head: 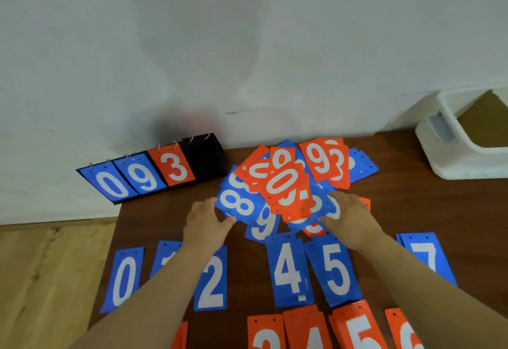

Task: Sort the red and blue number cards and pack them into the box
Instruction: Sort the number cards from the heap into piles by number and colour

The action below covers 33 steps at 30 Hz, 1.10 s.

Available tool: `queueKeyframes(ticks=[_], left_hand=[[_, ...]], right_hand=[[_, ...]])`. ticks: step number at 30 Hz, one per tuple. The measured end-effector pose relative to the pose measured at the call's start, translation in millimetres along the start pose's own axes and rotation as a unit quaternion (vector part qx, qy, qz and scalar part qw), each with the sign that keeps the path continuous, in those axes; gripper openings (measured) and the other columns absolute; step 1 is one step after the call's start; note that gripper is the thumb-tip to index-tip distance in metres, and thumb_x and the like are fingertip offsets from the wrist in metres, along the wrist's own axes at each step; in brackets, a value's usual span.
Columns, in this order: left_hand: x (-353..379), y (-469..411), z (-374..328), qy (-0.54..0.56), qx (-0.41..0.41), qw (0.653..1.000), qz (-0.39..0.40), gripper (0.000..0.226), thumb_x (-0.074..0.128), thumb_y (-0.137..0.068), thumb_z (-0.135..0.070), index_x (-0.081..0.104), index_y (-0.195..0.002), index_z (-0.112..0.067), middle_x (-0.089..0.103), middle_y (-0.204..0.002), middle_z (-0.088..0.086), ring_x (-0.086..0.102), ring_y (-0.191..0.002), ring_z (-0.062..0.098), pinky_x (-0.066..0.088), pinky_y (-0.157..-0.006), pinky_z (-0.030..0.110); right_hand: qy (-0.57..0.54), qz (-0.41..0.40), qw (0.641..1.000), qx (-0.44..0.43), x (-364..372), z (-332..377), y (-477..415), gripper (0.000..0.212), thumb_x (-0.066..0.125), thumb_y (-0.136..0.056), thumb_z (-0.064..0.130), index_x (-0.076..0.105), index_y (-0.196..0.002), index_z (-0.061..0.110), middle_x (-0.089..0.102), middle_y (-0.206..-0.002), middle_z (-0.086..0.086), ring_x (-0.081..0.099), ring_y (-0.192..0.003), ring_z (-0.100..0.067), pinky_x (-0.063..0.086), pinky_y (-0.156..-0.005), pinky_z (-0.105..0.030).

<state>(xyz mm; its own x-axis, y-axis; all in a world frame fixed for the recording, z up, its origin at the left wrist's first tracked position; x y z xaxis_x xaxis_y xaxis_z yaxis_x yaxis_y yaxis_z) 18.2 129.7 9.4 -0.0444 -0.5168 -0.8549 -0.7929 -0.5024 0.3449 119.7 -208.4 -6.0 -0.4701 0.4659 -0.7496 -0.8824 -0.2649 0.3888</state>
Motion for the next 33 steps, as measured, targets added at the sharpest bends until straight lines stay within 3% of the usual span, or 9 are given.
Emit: queueKeyframes(ticks=[3, 6, 15, 20, 23, 28, 33], left_hand=[[0, -30, -1, 0.0, 0.001, 1.0, 0.012, 0.079, 0.075, -0.085, -0.054, 0.039, -0.15, -0.026, 0.041, -0.147, 0.005, 0.046, -0.135, 0.028, 0.048, -0.102, 0.045], [7, -61, -7, -0.003, 0.002, 1.0, 0.018, 0.086, 0.076, -0.082, -0.058, 0.037, -0.151, -0.026, 0.042, -0.146, 0.006, 0.046, -0.134, 0.029, 0.048, -0.1, 0.045], [51, -118, -28, -0.04, 0.004, 0.999, 0.025, 0.108, 0.077, -0.071, -0.071, 0.021, -0.154, -0.03, 0.036, -0.151, 0.005, 0.039, -0.138, 0.03, 0.045, -0.105, 0.047], [60, -126, -22, -0.026, 0.007, 1.0, 0.015, 0.109, 0.077, -0.067, -0.075, 0.022, -0.152, -0.034, 0.037, -0.146, 0.005, 0.04, -0.135, 0.031, 0.048, -0.104, 0.048], [56, -127, -18, 0.02, -0.003, 1.0, 0.009, 0.099, 0.083, -0.07, -0.062, 0.03, -0.149, -0.036, 0.046, -0.141, 0.001, 0.047, -0.131, 0.026, 0.051, -0.101, 0.046], [48, -117, -8, 0.121, 0.029, 0.992, -0.028, 0.055, 0.077, -0.088, -0.029, 0.051, -0.136, -0.032, 0.064, -0.12, -0.01, 0.062, -0.11, 0.016, 0.058, -0.083, 0.037], [31, -107, -1, 0.171, -0.003, 0.984, -0.05, 0.034, 0.063, -0.099, -0.026, 0.054, -0.132, -0.031, 0.066, -0.115, -0.007, 0.065, -0.098, 0.012, 0.056, -0.067, 0.026]], right_hand=[[0.028, -0.011, 0.999, 0.012, 6, 26, -24, 0.074, 0.07, -0.092, 0.044, 0.036, -0.154, 0.023, 0.038, -0.155, -0.008, 0.04, -0.14, -0.032, 0.043, -0.11, -0.047], [0.031, -0.019, 0.999, 0.035, 3, 35, -51, 0.072, 0.07, -0.092, 0.044, 0.037, -0.153, 0.023, 0.039, -0.155, -0.008, 0.038, -0.141, -0.033, 0.038, -0.113, -0.049], [0.067, -0.03, 0.993, 0.087, -11, 22, -126, 0.079, 0.069, -0.088, 0.057, 0.036, -0.152, 0.024, 0.034, -0.156, -0.007, 0.035, -0.142, -0.034, 0.04, -0.11, -0.051], [0.105, -0.048, 0.981, 0.155, -5, 11, -157, 0.085, 0.069, -0.083, 0.064, 0.035, -0.15, 0.025, 0.033, -0.155, -0.013, 0.033, -0.141, -0.04, 0.041, -0.106, -0.057], [0.086, -0.059, 0.978, 0.183, -7, 4, -166, 0.088, 0.078, -0.076, 0.063, 0.039, -0.148, 0.028, 0.034, -0.15, -0.017, 0.04, -0.134, -0.042, 0.045, -0.103, -0.053], [-0.024, -0.057, 0.978, 0.197, -8, 1, -168, 0.085, 0.089, -0.073, 0.044, 0.045, -0.143, 0.025, 0.042, -0.142, -0.013, 0.059, -0.112, -0.035, 0.056, -0.083, -0.045], [-0.093, -0.101, 0.976, 0.172, -15, -3, -148, 0.061, 0.079, -0.087, 0.036, 0.052, -0.14, 0.023, 0.06, -0.135, -0.009, 0.062, -0.113, -0.029, 0.052, -0.076, -0.034]])
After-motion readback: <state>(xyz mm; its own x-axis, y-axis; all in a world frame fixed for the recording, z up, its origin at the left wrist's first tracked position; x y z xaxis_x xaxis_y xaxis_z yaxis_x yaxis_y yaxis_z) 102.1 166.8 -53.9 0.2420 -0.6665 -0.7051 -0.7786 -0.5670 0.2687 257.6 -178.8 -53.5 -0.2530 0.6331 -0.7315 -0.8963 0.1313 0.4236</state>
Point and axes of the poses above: each hand's wrist, its own y-axis away from the middle knuckle, its own x-axis out of the palm, z = x × y, the point moved 6 cm from there along -y, towards the middle knuckle
